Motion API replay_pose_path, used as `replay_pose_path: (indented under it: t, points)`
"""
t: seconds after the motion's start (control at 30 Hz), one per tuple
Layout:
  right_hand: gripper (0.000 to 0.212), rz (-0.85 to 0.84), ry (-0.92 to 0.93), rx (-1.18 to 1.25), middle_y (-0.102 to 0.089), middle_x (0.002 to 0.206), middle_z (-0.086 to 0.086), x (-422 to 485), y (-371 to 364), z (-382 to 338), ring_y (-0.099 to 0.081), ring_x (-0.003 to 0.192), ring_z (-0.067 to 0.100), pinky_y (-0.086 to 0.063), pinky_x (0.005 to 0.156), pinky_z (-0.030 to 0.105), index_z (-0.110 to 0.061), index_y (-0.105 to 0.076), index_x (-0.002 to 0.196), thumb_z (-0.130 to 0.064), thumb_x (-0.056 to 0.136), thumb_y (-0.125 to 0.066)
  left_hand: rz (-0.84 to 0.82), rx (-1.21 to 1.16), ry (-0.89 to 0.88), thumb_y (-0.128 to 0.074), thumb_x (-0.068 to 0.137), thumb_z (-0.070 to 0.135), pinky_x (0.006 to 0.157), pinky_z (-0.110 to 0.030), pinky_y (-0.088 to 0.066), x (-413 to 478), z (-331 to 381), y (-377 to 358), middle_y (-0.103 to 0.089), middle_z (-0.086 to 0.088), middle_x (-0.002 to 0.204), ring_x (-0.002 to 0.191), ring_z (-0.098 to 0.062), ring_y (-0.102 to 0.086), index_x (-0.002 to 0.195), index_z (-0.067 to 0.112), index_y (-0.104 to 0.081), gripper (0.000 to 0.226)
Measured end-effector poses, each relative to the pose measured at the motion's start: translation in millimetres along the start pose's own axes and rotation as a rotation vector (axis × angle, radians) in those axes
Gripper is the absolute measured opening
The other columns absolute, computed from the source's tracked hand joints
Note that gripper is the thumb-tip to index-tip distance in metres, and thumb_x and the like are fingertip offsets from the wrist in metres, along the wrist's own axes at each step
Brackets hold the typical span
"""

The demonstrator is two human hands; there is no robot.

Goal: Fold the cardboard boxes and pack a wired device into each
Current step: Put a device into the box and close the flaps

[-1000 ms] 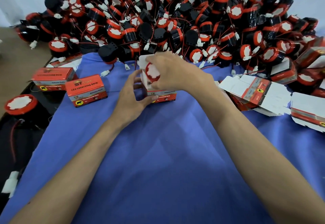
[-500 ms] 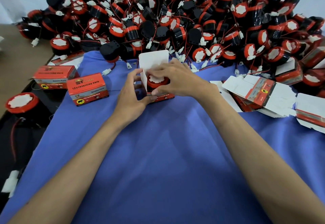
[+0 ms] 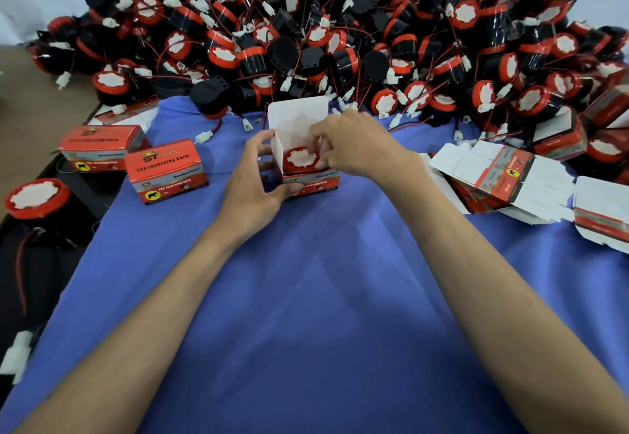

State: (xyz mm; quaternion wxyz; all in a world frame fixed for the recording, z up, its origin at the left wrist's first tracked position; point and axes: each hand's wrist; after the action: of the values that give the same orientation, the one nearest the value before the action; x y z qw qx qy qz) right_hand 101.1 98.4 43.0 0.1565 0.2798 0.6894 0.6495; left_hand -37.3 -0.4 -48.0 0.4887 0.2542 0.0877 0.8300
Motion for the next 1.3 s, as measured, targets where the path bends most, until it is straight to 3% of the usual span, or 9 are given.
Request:
replay_pose_path:
  t: [0.17, 0.33, 0.5, 0.63, 0.87, 1.03, 1.1, 1.2, 1.3]
  points:
    - [0.019, -0.145, 0.063, 0.165, -0.071, 0.1, -0.003, -1, 5, 11, -0.06, 0.1, 0.016, -0.045, 0.084, 0.028, -0.018, -0.073, 0.106, -0.024, 0.092, -0.062, 0.0, 0.024, 0.009, -0.078, 0.079, 0.007, 0.072, 0.001, -0.042, -1, 0, 1, -0.045, 0.031, 0.111, 0.092, 0.026, -0.049, 0.141, 0.025, -0.031, 0.08]
    - [0.007, 0.006, 0.034, 0.256, -0.065, 0.078, -0.006, 0, -2, 15, -0.057, 0.078, 0.012, -0.051, 0.076, 0.037, -0.019, -0.075, 0.085, -0.022, 0.079, -0.076, 0.004, 0.019, 0.018, -0.078, 0.08, 0.009, 0.073, -0.002, -0.042, -2, 3, 1, -0.046, 0.029, 0.111, 0.096, 0.016, -0.051, 0.142, 0.027, -0.031, 0.08]
    - [0.012, -0.016, 0.007, 0.301, -0.063, 0.071, -0.009, -2, -5, 13, -0.055, 0.071, 0.006, -0.038, 0.059, 0.012, -0.021, -0.068, 0.071, -0.016, 0.076, -0.077, -0.004, 0.019, 0.021, -0.078, 0.08, 0.01, 0.076, -0.006, -0.043, -3, 5, 2, -0.047, 0.023, 0.116, 0.099, 0.01, -0.052, 0.141, 0.029, -0.031, 0.08]
    - [0.007, -0.047, 0.07, 0.211, -0.069, 0.076, -0.007, -2, 2, 7, -0.059, 0.077, 0.008, -0.041, 0.073, 0.023, -0.02, -0.074, 0.077, -0.013, 0.077, -0.074, -0.006, 0.008, 0.019, -0.078, 0.08, 0.009, 0.078, -0.009, -0.045, -3, 4, 2, -0.046, 0.029, 0.112, 0.099, 0.01, -0.053, 0.14, 0.03, -0.032, 0.079]
    - [0.026, 0.001, 0.185, 0.078, -0.074, 0.082, -0.004, -10, 10, 4, -0.064, 0.081, 0.015, -0.047, 0.08, 0.033, -0.019, -0.075, 0.081, 0.001, 0.077, -0.058, -0.005, 0.003, 0.012, -0.078, 0.08, 0.012, 0.075, -0.006, -0.045, -1, 4, 1, -0.047, 0.027, 0.111, 0.099, 0.012, -0.053, 0.142, 0.028, -0.031, 0.08]
    - [0.034, 0.078, 0.225, -0.07, -0.072, 0.087, -0.005, -19, 2, -1, -0.058, 0.083, 0.019, -0.03, 0.066, 0.027, -0.026, -0.072, 0.104, -0.008, 0.084, -0.051, 0.003, -0.023, 0.009, -0.078, 0.079, 0.008, 0.074, -0.005, -0.046, -4, 4, 1, -0.05, 0.024, 0.112, 0.093, 0.019, -0.054, 0.136, 0.031, -0.033, 0.076]
    - [0.025, 0.05, 0.243, -0.144, -0.068, 0.091, -0.002, -23, -1, 0, -0.058, 0.088, 0.023, -0.035, 0.066, 0.031, -0.021, -0.073, 0.1, -0.016, 0.087, -0.051, 0.005, -0.026, 0.012, -0.079, 0.079, 0.012, 0.076, -0.007, -0.047, -4, 7, 2, -0.049, 0.025, 0.112, 0.095, 0.016, -0.055, 0.138, 0.03, -0.033, 0.077]
    - [0.019, 0.037, 0.255, -0.047, -0.059, 0.092, 0.001, -29, -9, -2, -0.056, 0.088, 0.027, -0.045, 0.074, 0.043, -0.01, -0.069, 0.091, -0.023, 0.089, -0.054, 0.002, -0.034, 0.007, -0.08, 0.078, 0.015, 0.077, -0.007, -0.047, -4, 9, 2, -0.048, 0.027, 0.113, 0.097, 0.015, -0.055, 0.136, 0.033, -0.033, 0.078]
    - [0.018, 0.098, 0.238, 0.017, -0.058, 0.101, 0.007, -35, -21, -1, -0.054, 0.09, 0.028, -0.044, 0.078, 0.043, -0.005, -0.065, 0.095, -0.017, 0.088, -0.054, 0.005, -0.024, 0.01, -0.08, 0.078, 0.013, 0.08, -0.011, -0.048, -6, 9, 2, -0.049, 0.026, 0.114, 0.098, 0.013, -0.055, 0.137, 0.032, -0.033, 0.078]
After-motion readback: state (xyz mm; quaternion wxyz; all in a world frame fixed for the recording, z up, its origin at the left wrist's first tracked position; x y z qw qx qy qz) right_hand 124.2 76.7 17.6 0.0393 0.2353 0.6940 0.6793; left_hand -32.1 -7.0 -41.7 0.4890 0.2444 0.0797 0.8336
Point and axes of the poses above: each hand's wrist, its own x-axis towards the middle knuckle, its own y-axis out of the back of the hand, z = x × y
